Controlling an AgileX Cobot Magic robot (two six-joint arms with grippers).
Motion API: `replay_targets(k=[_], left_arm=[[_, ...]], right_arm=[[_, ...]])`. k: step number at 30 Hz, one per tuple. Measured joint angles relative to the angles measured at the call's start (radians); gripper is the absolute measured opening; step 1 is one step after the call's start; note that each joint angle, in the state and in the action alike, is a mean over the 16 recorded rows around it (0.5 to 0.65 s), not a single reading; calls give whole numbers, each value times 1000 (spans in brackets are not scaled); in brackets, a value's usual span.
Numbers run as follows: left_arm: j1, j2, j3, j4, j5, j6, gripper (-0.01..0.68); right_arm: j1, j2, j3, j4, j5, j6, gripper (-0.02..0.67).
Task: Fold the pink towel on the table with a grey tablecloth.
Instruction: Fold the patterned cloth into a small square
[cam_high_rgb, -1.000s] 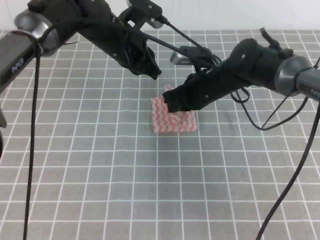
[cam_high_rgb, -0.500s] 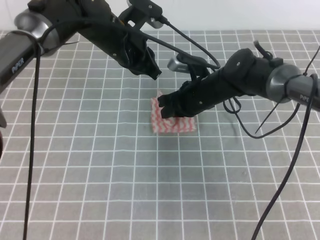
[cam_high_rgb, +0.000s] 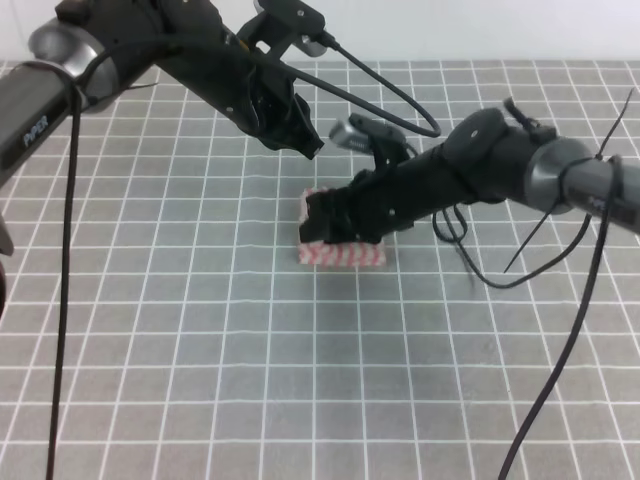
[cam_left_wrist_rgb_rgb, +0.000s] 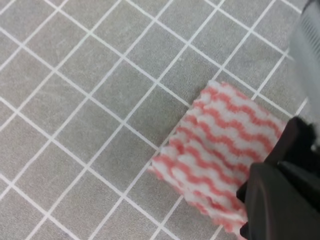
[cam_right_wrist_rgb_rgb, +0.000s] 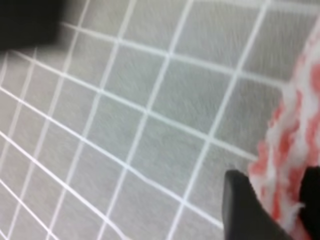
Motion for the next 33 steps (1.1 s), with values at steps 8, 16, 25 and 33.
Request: replay_targets(k=[8,16,25,33], left_arm=[[0,0,0,-4,1,0,-2],[0,0,0,-3,4,1,-2],[0,0,0,-4,7,2,-2],[0,9,0,-4,8,2,-2]], right_arm=[[0,16,-7,60,35,-60,106],[-2,-8,-45,103,81,-149,2],[-4,-6,-85,55,138,-165,-15],[-3,34,-88,16,153,-140,-15]])
